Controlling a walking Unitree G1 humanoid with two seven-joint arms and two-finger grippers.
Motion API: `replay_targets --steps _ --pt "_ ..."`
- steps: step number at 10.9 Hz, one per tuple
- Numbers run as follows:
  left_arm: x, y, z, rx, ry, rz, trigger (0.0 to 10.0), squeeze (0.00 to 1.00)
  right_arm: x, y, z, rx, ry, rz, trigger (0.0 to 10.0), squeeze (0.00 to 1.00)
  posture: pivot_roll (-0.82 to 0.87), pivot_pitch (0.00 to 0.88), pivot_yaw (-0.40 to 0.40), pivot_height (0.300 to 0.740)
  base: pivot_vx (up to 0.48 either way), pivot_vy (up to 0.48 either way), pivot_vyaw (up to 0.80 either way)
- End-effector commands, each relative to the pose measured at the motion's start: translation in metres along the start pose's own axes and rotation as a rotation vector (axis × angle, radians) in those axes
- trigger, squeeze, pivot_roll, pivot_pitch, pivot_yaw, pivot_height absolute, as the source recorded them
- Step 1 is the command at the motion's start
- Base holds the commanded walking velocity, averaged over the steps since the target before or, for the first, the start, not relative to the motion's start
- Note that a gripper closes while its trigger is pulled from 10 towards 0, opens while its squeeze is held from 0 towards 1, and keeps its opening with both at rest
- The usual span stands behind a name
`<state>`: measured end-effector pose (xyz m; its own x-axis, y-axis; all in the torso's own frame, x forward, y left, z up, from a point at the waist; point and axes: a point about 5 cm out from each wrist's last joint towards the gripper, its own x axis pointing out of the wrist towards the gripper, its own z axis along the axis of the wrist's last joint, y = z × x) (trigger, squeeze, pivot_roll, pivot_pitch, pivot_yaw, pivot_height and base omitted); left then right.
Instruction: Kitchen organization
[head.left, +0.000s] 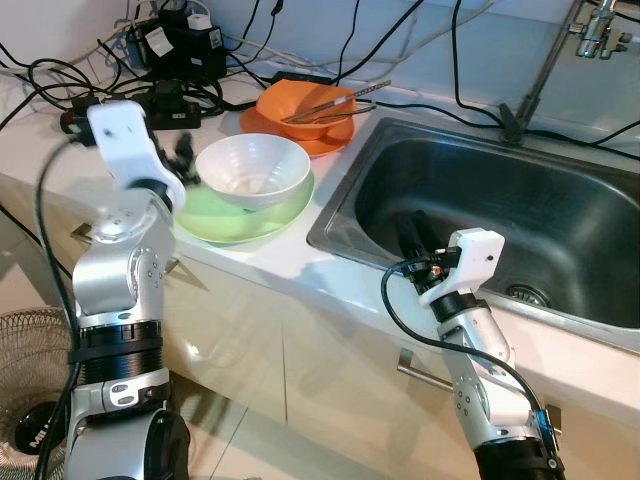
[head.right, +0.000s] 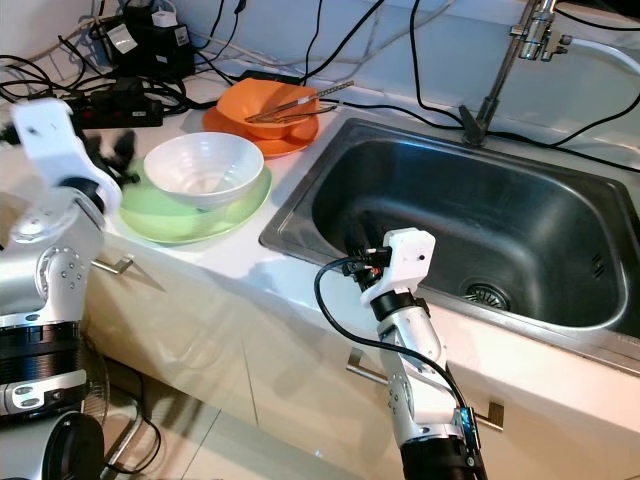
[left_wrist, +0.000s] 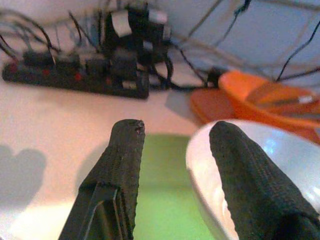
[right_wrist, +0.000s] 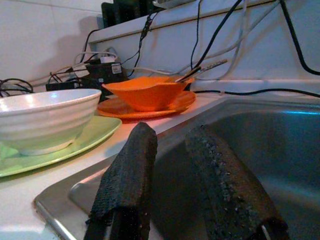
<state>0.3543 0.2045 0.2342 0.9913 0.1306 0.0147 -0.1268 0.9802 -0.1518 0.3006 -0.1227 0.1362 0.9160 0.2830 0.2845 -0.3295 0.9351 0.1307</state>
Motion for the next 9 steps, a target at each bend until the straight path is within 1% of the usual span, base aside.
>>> replay_targets --steps 1,2,3,5,7,8,9 --pt "0.002 -0.004 0.001 -0.028 0.022 -0.005 10.0 0.00 -0.001 -0.001 -0.006 0.008 0.039 -0.005 10.0 0.00 0.17 0.048 -0.013 0.740 0.000 0.000 0.00" --pt "0.003 -0.006 -0.004 -0.072 0.068 -0.006 10.0 0.00 0.000 0.000 -0.006 0.008 0.039 0.001 10.0 0.00 0.17 0.046 -0.012 0.740 0.000 0.000 0.00" --pt "0.003 -0.007 -0.009 -0.098 0.109 -0.009 10.0 0.00 0.000 0.000 -0.006 0.008 0.040 0.003 10.0 0.00 0.17 0.043 -0.011 0.740 0.000 0.000 0.00" --pt "0.002 -0.009 -0.014 -0.121 0.155 -0.008 10.0 0.00 0.000 -0.001 -0.007 0.004 0.043 0.002 10.0 0.00 0.17 0.038 -0.009 0.740 0.000 0.000 0.00" --pt "0.001 -0.013 -0.017 -0.170 0.207 0.007 10.0 0.00 0.000 -0.001 -0.007 0.004 0.042 0.003 10.0 0.00 0.17 0.031 -0.007 0.740 0.000 0.000 0.00" --pt "0.001 -0.014 -0.024 -0.214 0.249 0.012 10.0 0.00 0.001 0.000 -0.007 0.004 0.043 0.006 10.0 0.00 0.17 0.027 -0.004 0.740 0.000 0.000 0.00" --pt "0.002 -0.017 -0.030 -0.279 0.292 0.004 10.0 0.00 0.002 0.000 -0.007 0.003 0.042 0.007 10.0 0.00 0.16 0.020 0.000 0.740 0.000 0.000 0.00"
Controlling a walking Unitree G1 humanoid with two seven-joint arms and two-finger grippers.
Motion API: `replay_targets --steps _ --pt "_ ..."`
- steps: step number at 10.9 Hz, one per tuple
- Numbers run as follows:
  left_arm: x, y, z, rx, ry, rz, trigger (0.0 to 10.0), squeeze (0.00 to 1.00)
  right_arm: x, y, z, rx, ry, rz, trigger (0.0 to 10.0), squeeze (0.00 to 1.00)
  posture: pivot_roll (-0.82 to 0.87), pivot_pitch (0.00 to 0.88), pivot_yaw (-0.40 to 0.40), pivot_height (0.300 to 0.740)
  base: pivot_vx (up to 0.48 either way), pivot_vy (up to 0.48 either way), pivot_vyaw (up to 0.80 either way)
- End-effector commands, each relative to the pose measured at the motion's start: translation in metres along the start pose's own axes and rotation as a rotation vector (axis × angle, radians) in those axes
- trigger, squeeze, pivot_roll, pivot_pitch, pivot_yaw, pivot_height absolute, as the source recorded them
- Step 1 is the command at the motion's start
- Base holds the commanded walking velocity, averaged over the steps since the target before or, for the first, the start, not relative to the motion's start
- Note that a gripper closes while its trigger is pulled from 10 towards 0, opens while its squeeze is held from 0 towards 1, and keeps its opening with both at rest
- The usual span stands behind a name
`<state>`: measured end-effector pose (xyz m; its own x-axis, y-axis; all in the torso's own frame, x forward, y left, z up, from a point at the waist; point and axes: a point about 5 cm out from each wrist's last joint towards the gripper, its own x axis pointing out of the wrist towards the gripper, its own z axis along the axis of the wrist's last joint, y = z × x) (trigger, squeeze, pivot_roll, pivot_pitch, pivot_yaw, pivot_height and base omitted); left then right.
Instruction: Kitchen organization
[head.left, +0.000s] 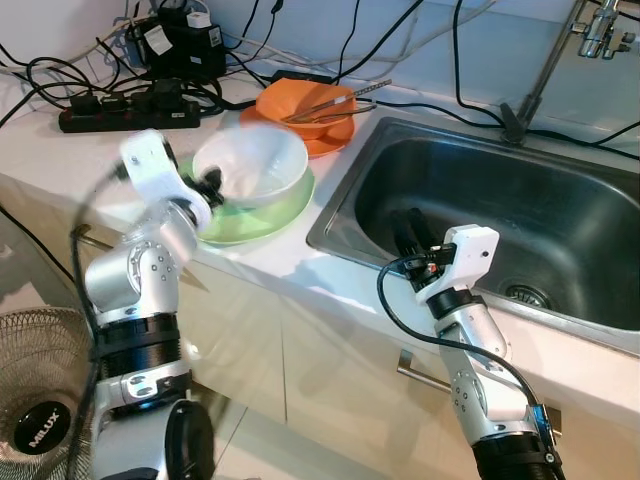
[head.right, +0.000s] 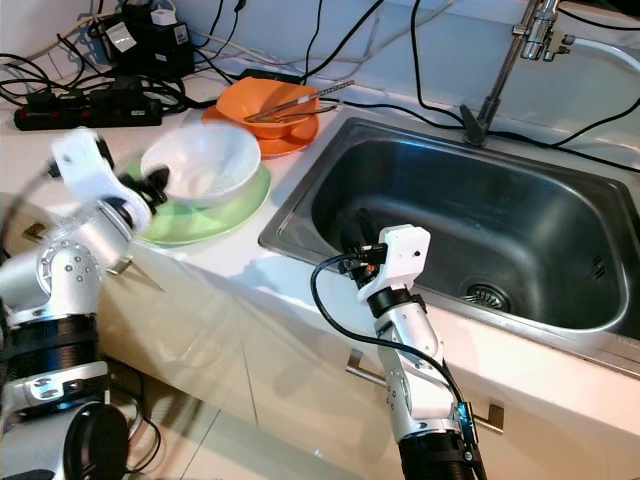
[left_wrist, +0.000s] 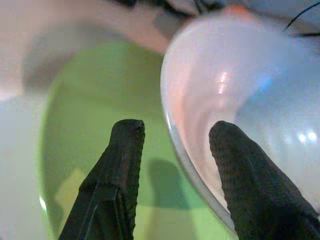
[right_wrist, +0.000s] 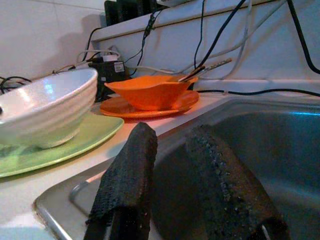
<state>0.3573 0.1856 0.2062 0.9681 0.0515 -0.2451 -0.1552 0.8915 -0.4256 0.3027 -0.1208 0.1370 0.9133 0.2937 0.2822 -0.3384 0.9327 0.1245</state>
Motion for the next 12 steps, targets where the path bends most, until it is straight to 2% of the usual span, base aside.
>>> replay_targets --steps 1,2,3,7,8,12 --pt "0.0028 -0.0047 -0.0056 -0.042 0.053 -0.006 10.0 0.00 -0.0006 -0.0011 -0.0068 0.005 0.038 -0.004 10.0 0.00 0.16 0.017 0.001 0.740 0.000 0.000 0.00" --pt "0.0035 -0.0057 -0.0086 -0.045 0.062 -0.009 10.0 0.00 -0.0005 -0.0012 -0.0067 0.004 0.038 -0.004 10.0 0.00 0.16 0.017 0.001 0.740 0.000 0.000 0.00" --pt "0.0058 -0.0051 -0.0142 -0.065 0.078 -0.008 0.0 0.00 0.0000 -0.0018 -0.0065 0.000 0.039 -0.007 10.0 0.00 0.16 0.018 0.001 0.740 0.000 0.000 0.00" --pt "0.0074 -0.0038 -0.0154 -0.073 0.082 -0.003 0.0 0.00 0.0001 -0.0023 -0.0063 -0.002 0.039 -0.009 10.0 0.00 0.16 0.018 0.001 0.740 0.000 0.000 0.00" --pt "0.0107 0.0003 -0.0135 -0.071 0.066 0.003 0.0 0.00 0.0001 -0.0028 -0.0080 -0.006 0.048 -0.015 10.0 0.00 0.16 0.027 -0.001 0.740 0.000 0.000 0.00" --pt "0.0100 0.0009 -0.0093 -0.082 0.038 0.014 0.0 0.00 0.0004 -0.0027 -0.0095 -0.005 0.058 -0.017 10.0 0.00 0.16 0.031 0.000 0.740 0.000 0.000 0.00"
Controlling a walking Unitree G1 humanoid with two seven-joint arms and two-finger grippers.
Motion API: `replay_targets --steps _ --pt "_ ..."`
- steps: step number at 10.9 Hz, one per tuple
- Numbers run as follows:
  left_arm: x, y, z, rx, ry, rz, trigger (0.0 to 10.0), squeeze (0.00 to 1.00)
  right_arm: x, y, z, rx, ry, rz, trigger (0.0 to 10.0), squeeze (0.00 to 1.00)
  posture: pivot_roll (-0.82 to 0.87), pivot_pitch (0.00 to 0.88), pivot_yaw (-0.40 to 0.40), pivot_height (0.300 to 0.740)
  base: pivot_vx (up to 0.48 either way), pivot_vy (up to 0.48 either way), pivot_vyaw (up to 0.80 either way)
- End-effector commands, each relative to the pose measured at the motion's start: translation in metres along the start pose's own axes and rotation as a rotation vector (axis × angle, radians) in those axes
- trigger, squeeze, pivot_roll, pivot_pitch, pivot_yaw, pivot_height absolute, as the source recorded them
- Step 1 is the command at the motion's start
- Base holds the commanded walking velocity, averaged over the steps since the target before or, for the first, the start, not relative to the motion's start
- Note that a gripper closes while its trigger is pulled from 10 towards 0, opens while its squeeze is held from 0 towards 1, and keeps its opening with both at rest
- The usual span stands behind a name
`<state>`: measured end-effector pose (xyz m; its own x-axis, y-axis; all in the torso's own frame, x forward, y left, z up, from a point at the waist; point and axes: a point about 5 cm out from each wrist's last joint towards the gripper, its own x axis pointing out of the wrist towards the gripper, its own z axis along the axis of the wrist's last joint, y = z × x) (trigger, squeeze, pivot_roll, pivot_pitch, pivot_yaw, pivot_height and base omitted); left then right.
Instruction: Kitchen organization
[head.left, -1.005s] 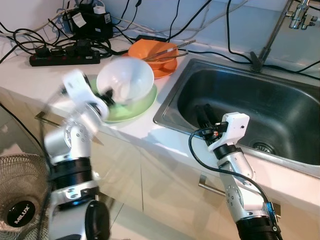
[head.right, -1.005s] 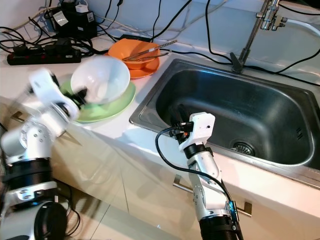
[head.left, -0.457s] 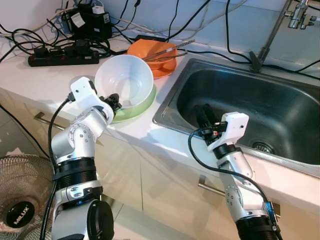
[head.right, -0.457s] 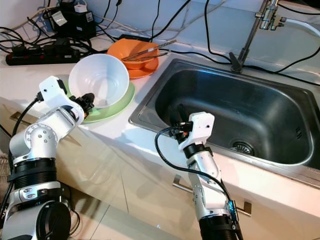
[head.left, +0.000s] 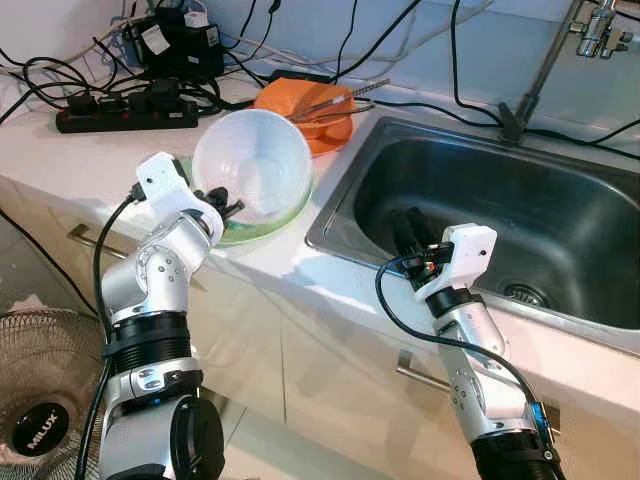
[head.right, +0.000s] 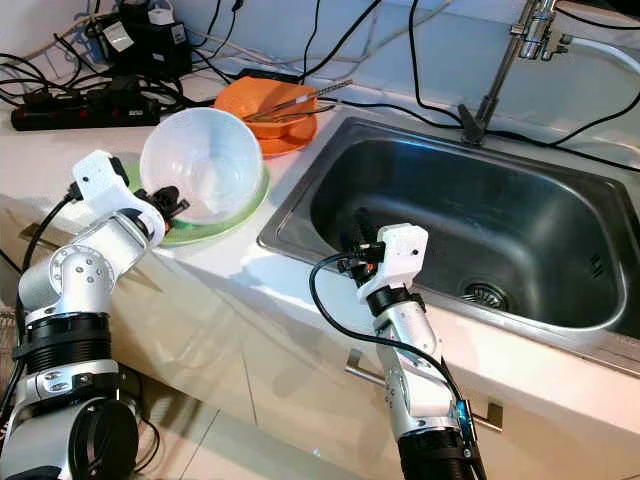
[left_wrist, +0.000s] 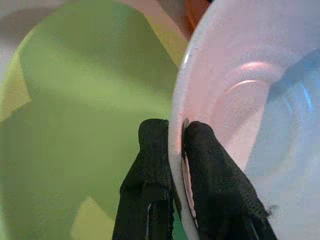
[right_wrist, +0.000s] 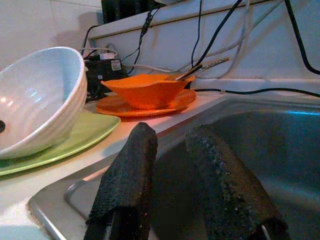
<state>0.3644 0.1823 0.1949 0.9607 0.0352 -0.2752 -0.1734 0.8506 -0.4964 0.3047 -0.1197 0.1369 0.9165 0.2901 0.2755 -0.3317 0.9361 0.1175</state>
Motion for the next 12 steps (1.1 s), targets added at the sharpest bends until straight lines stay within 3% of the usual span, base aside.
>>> replay_targets --steps 1,5,6,8,9,10,12 --pt "0.000 -0.001 0.003 0.000 -0.007 0.015 0.0 0.00 -0.002 -0.003 -0.009 0.005 0.054 -0.012 10.0 0.00 0.16 0.031 0.000 0.740 0.000 0.000 0.00" --pt "-0.002 -0.004 0.005 -0.008 -0.036 0.017 0.0 0.00 -0.001 -0.003 -0.010 0.004 0.059 -0.013 10.0 0.00 0.16 0.029 -0.001 0.740 0.000 0.000 0.00" --pt "-0.007 -0.014 0.022 -0.034 -0.150 -0.046 0.0 0.00 0.000 -0.004 -0.009 0.015 0.058 -0.023 10.0 0.00 0.16 0.028 -0.002 0.740 0.000 0.000 0.00" --pt "-0.016 -0.038 0.036 -0.029 -0.266 -0.235 0.0 0.00 0.004 -0.006 -0.005 0.023 0.046 -0.030 10.0 0.00 0.16 0.028 -0.004 0.740 0.000 0.000 0.00" --pt "-0.024 -0.053 0.040 0.062 -0.338 -0.323 10.0 0.00 0.007 -0.008 0.000 0.033 0.030 -0.036 10.0 0.00 0.16 0.028 -0.005 0.740 0.000 0.000 0.00" --pt "-0.028 -0.064 0.038 0.145 -0.379 -0.370 10.0 0.00 0.010 -0.010 0.004 0.045 0.015 -0.041 10.0 0.00 0.16 0.026 -0.005 0.740 0.000 0.000 0.00" --pt "-0.029 -0.077 0.024 0.199 -0.387 -0.431 10.0 0.00 0.017 -0.010 0.015 0.063 -0.020 -0.031 10.0 1.00 0.15 0.018 -0.003 0.740 0.000 0.000 0.00"
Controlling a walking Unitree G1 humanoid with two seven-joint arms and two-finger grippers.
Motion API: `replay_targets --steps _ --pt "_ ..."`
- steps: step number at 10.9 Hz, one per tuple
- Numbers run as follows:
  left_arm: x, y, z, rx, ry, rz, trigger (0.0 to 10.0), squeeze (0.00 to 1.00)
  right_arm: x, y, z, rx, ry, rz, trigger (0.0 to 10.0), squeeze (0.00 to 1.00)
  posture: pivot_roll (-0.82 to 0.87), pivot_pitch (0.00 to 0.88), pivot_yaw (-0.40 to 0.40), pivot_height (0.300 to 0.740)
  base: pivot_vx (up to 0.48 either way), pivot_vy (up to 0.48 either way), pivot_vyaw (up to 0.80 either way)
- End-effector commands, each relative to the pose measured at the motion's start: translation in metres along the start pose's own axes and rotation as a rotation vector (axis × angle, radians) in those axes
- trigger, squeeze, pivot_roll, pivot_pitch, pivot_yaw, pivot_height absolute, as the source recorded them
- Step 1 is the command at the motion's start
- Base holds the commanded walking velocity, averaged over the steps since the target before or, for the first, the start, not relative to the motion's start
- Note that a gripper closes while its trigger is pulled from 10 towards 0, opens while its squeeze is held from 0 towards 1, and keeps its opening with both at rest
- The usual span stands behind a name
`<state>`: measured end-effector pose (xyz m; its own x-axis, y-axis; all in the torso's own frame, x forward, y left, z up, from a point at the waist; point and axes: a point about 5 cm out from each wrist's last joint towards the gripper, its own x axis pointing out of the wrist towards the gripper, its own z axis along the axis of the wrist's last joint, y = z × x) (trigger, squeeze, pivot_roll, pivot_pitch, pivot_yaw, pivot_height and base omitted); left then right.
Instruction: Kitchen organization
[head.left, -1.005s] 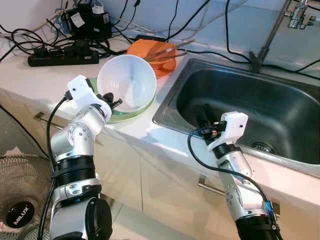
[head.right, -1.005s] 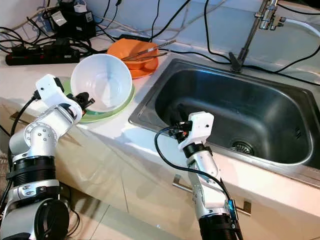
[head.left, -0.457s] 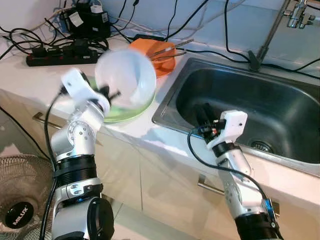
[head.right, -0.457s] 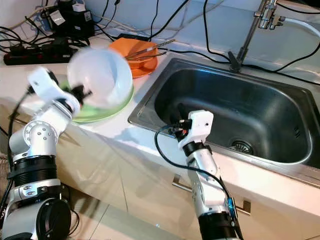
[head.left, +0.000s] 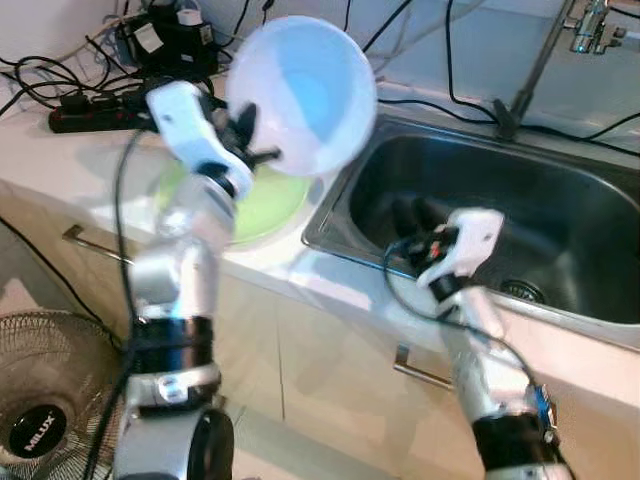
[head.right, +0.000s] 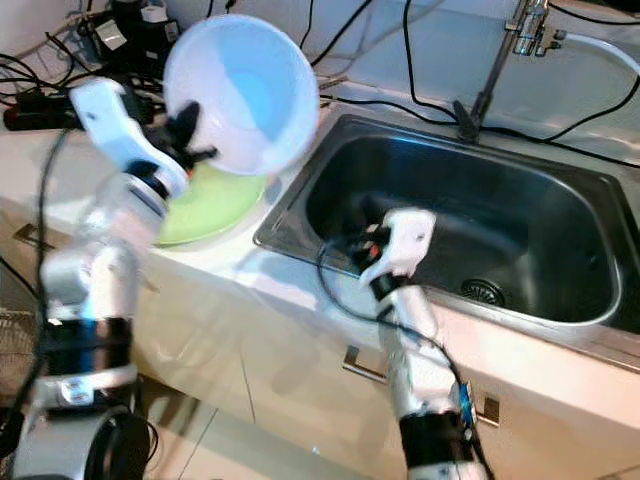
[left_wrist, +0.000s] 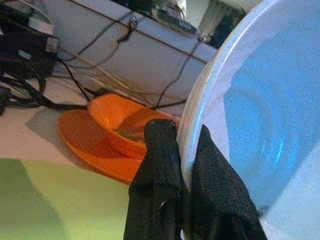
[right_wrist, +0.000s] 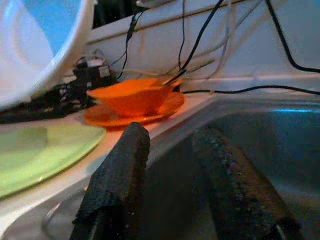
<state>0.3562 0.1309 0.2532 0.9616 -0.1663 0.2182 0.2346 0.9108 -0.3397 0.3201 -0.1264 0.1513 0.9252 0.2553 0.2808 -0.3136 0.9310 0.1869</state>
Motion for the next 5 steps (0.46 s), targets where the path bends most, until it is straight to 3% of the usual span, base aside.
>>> replay_targets --steps 1,2,4,5 --pt "0.001 -0.008 0.003 0.022 -0.031 -0.043 10.0 0.00 0.004 -0.001 0.010 0.034 -0.028 -0.004 10.0 1.00 0.15 0.016 -0.004 0.740 0.000 0.000 0.00" --pt "0.000 -0.011 0.000 0.060 -0.034 -0.059 10.0 0.00 0.007 0.001 0.015 0.085 -0.034 0.022 10.0 0.00 0.15 0.013 -0.002 0.740 0.000 0.000 0.00" --pt "0.000 -0.014 -0.004 0.108 -0.035 -0.080 10.0 0.00 0.010 0.008 0.019 0.174 -0.030 0.091 10.0 0.00 0.15 0.005 -0.001 0.740 0.000 0.000 0.00" --pt "-0.001 -0.016 -0.006 0.124 -0.033 -0.092 10.0 0.00 0.010 0.019 0.024 0.260 -0.033 0.171 10.0 0.00 0.15 0.002 0.002 0.740 0.000 0.000 0.00"
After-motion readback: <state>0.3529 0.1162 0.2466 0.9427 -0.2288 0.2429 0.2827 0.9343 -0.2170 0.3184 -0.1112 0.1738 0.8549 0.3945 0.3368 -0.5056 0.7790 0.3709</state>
